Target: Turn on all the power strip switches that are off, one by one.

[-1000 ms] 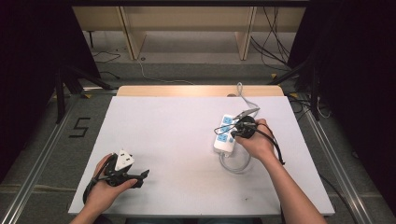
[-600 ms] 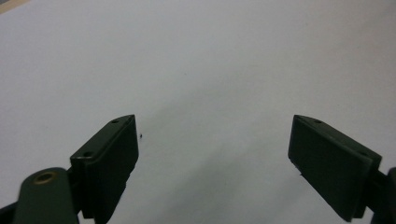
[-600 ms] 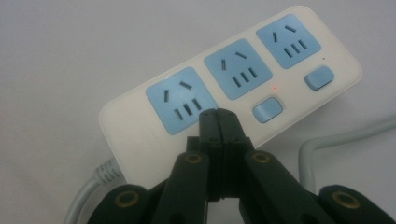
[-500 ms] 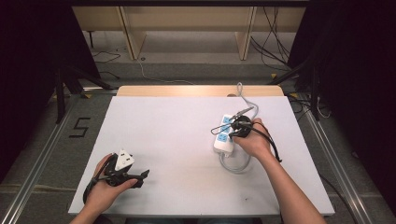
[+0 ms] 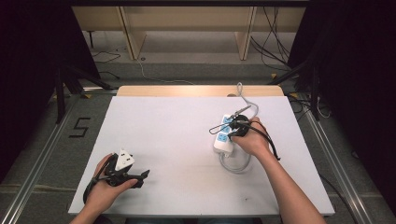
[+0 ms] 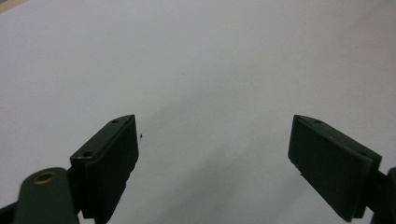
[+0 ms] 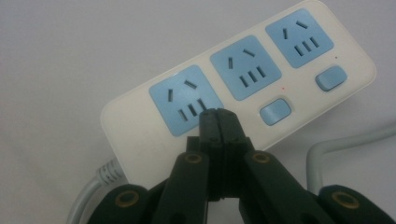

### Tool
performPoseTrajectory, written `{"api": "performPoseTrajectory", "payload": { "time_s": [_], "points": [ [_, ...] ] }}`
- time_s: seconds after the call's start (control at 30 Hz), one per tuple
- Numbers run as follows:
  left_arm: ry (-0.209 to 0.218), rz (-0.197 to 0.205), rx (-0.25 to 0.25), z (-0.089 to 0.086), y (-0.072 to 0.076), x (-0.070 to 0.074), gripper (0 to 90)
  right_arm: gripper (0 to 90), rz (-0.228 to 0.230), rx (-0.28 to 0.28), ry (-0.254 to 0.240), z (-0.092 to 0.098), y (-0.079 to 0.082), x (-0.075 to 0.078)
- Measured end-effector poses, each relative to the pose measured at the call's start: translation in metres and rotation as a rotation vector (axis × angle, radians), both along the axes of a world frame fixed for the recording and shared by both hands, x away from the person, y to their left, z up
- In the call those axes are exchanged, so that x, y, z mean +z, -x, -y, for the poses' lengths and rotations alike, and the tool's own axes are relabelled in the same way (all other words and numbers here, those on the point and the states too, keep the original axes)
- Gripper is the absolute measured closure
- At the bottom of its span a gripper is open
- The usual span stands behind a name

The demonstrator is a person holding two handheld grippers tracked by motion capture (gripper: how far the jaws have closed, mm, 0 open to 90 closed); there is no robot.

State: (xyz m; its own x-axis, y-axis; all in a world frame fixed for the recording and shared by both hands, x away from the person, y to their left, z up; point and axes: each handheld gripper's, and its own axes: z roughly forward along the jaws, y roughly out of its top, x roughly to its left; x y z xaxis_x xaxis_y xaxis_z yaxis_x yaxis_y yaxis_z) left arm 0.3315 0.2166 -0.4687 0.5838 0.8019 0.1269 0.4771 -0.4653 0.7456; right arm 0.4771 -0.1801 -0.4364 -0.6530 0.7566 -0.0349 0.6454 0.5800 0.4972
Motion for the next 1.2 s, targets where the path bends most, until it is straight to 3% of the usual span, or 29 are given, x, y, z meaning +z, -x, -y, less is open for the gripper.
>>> {"api": "performPoseTrajectory", "payload": {
  "time_s": [0.57, 0.93, 1.2],
  "points": [
    [0.005, 0.001, 0.002, 0.0001, -0.0002, -0.0002, 16.0, 90.0, -0.022, -0.005, 0.032, -0.004, -0.0019, -0.0011],
    [0.009, 0.002, 0.004, 0.0004, 0.0, -0.0002, 16.0, 90.0, -0.042, -0.029, -0.016, 0.0006, -0.0043, -0.0034],
    [0.008, 0.001, 0.002, 0.0001, -0.0007, -0.0006, 16.0, 90.0, -0.038, -0.021, 0.002, -0.0013, -0.004, -0.0024]
  ]
}}
